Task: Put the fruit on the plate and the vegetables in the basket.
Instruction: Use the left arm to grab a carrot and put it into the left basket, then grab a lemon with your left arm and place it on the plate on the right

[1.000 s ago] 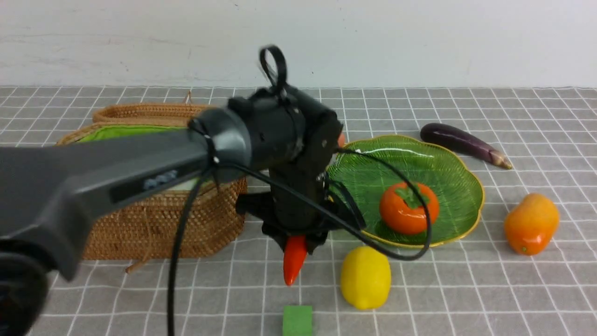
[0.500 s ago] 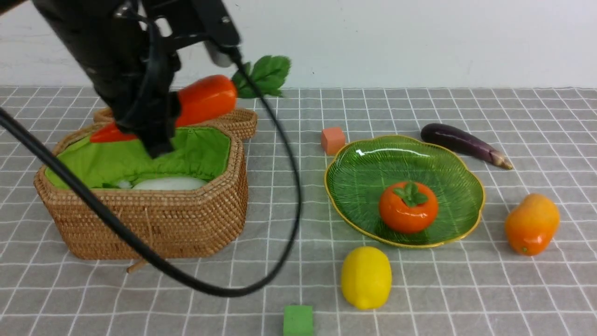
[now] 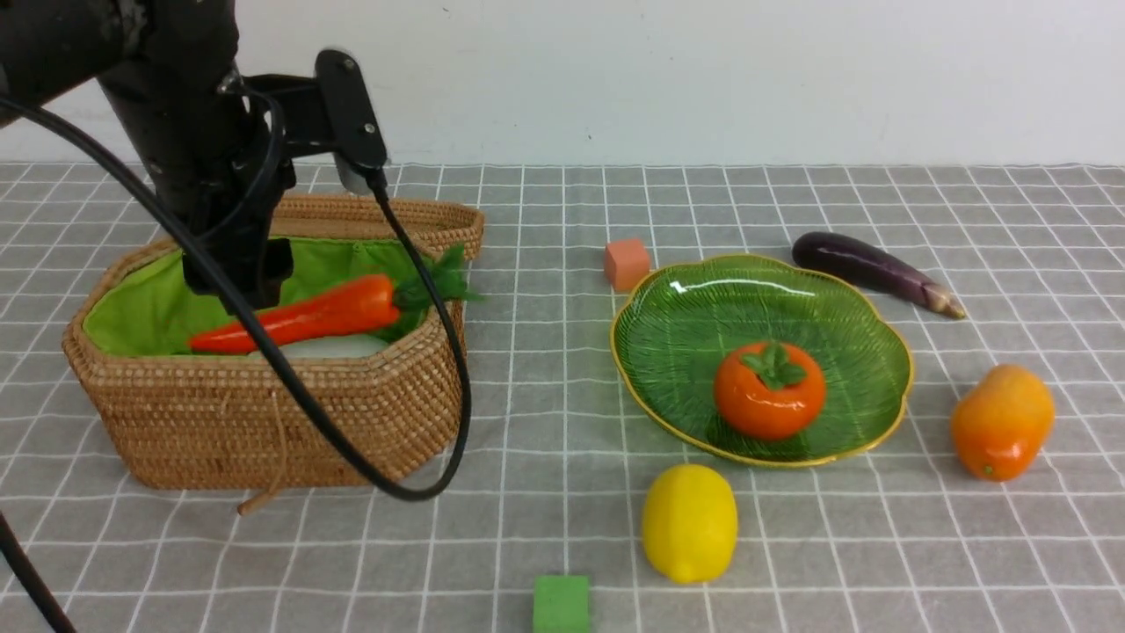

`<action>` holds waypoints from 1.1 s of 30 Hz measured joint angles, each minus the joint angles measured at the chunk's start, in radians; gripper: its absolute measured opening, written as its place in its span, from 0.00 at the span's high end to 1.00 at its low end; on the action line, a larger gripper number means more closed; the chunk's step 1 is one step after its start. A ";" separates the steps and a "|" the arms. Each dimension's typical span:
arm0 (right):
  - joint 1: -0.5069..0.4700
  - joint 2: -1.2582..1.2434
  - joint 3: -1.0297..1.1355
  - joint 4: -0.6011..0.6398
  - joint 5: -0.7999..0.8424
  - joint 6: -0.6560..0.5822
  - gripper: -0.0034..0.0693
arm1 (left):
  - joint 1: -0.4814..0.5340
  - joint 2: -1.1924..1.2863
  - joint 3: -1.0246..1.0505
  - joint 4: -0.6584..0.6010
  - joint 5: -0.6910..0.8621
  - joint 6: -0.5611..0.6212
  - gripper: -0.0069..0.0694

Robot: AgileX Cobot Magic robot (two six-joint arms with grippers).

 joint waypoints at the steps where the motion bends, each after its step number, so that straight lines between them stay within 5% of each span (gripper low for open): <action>1: 0.000 0.000 0.000 0.000 0.000 0.000 0.76 | 0.000 0.000 0.000 0.012 0.001 -0.010 0.10; 5: 0.000 0.000 0.000 0.000 0.000 0.000 0.76 | 0.000 0.000 0.000 0.028 0.007 -0.067 0.09; 8: 0.000 0.000 0.000 0.000 0.000 0.000 0.76 | 0.000 -0.001 0.000 0.007 0.007 -0.235 0.21; 10: 0.000 0.000 -0.016 0.000 0.001 0.000 0.76 | -0.012 -0.013 0.000 -0.069 0.005 -0.388 0.45; 11: 0.000 0.000 -0.016 0.000 0.001 0.000 0.76 | -0.014 -0.015 0.000 -0.076 0.005 -0.388 0.48; 12: 0.000 0.000 -0.041 0.000 0.013 0.000 0.75 | -0.050 -0.033 0.000 -0.138 -0.001 -0.441 0.69; 13: 0.000 0.000 -0.044 0.000 0.013 0.000 0.75 | -0.062 -0.036 0.000 -0.150 -0.002 -0.445 0.72; 14: 0.000 0.000 -0.069 0.000 0.036 0.000 0.75 | -0.123 -0.055 0.000 -0.197 -0.012 -0.493 0.88; 16: 0.000 0.000 -0.086 0.000 0.064 0.000 0.75 | -0.189 -0.064 0.000 -0.230 -0.026 -0.564 0.93; 21: 0.000 -0.001 -0.096 0.000 0.166 0.000 0.75 | -0.427 -0.030 0.000 -0.259 -0.027 -0.846 0.92; 24: 0.000 -0.001 -0.096 0.004 0.179 0.000 0.75 | -0.481 0.019 0.000 -0.260 -0.023 -0.912 0.85; 33: 0.000 -0.018 -0.098 0.008 0.179 0.000 0.75 | -0.515 0.262 0.000 -0.280 -0.125 -1.192 0.10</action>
